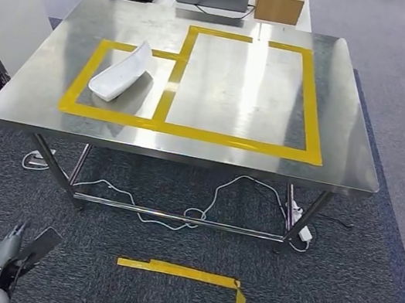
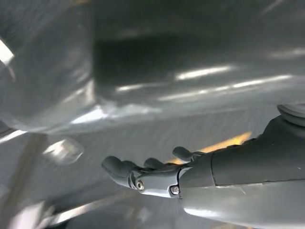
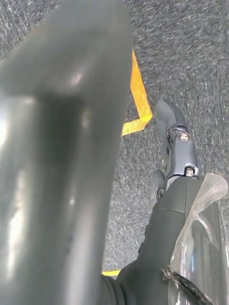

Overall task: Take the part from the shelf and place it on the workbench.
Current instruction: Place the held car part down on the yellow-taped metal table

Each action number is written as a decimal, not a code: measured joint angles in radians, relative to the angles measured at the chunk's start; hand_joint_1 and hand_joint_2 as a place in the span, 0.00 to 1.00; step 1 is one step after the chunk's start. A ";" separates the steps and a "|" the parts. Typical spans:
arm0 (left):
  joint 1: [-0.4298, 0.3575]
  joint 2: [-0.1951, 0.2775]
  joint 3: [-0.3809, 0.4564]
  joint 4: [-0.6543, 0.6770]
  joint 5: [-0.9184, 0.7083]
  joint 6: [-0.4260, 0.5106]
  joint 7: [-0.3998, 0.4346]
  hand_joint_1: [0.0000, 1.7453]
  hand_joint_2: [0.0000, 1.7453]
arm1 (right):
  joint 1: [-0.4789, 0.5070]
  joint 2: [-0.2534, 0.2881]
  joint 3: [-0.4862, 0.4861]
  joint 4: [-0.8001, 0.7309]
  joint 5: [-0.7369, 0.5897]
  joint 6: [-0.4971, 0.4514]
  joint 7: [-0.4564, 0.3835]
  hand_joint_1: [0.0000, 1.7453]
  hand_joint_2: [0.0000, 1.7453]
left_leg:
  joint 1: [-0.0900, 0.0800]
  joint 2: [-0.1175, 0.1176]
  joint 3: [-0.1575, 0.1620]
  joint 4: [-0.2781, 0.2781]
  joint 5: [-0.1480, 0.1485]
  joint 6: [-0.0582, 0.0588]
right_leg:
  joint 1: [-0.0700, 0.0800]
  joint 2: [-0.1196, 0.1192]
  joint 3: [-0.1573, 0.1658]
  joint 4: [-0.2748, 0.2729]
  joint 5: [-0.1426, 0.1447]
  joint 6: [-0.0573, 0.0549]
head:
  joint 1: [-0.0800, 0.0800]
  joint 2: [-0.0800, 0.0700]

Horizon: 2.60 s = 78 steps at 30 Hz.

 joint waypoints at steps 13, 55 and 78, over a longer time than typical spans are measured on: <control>0.051 -0.071 0.193 0.267 0.084 -0.039 -0.039 0.00 0.00 | -0.002 0.029 -0.018 -0.064 -0.025 0.017 0.019 0.00 0.00 | -0.005 -0.001 -0.176 0.037 0.141 -0.012 | 0.001 0.014 0.223 -0.060 -0.142 -0.009 | 0.010 0.000; 0.056 -0.187 0.266 0.428 0.052 -0.043 -0.050 0.00 0.00 | 0.002 0.073 -0.037 -0.174 -0.171 0.058 0.068 0.00 0.00 | 0.000 0.000 -0.070 0.156 0.004 -0.021 | 0.003 -0.001 0.076 -0.029 -0.029 -0.032 | 0.005 0.000; 0.053 -0.191 0.271 0.429 0.039 -0.038 -0.050 0.00 0.00 | -0.002 0.072 -0.036 -0.165 -0.177 0.060 0.067 0.00 0.00 | 0.003 0.002 -0.173 0.119 0.016 -0.032 | -0.011 0.005 0.132 -0.033 -0.081 -0.032 | 0.012 0.000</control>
